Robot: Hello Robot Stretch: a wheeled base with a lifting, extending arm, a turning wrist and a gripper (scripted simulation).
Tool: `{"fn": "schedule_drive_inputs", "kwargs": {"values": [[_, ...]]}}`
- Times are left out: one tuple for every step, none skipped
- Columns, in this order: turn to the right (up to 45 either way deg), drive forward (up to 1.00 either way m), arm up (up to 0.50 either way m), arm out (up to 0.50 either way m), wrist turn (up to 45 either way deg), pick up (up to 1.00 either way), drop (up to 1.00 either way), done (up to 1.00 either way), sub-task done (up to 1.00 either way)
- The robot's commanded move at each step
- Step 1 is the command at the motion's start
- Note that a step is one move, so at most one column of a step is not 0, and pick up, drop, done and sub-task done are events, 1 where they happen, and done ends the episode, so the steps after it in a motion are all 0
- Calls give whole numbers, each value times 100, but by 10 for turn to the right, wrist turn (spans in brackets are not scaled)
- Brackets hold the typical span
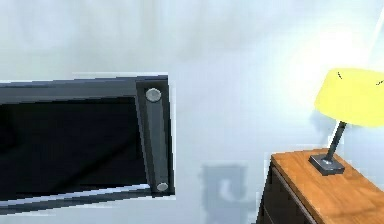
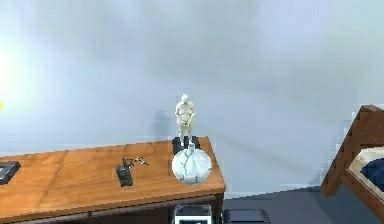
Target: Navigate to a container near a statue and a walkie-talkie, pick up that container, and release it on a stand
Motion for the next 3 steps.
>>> {"fn": "schedule_drive_inputs", "kwargs": {"values": [[0,0,0,28,0,0,0,0,0],[0,0,0,0,450,0,0,0,0],[0,0,0,0,450,0,0,0,0]]}}
